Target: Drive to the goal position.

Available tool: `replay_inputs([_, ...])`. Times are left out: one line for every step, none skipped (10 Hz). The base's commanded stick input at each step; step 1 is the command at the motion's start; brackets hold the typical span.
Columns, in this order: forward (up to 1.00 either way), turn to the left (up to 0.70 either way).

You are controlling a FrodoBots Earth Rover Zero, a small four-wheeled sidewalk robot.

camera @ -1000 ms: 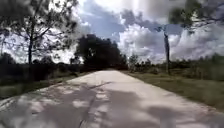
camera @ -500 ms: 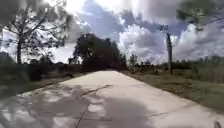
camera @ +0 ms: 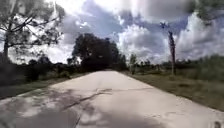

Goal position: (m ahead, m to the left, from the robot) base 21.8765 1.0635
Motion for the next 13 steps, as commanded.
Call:
replay_inputs([1.00,0.27])
replay_inputs([1.00,0.27])
replay_inputs([1.00,0.27])
replay_inputs([1.00,0.27])
replay_inputs([1.00,0.27])
replay_inputs([1.00,0.27])
replay_inputs([1.00,0.00])
replay_inputs([1.00,0.00])
replay_inputs([1.00,0.00])
replay_inputs([1.00,0.00])
replay_inputs([1.00,0.00])
replay_inputs([1.00,0.00])
replay_inputs([1.00,0.00])
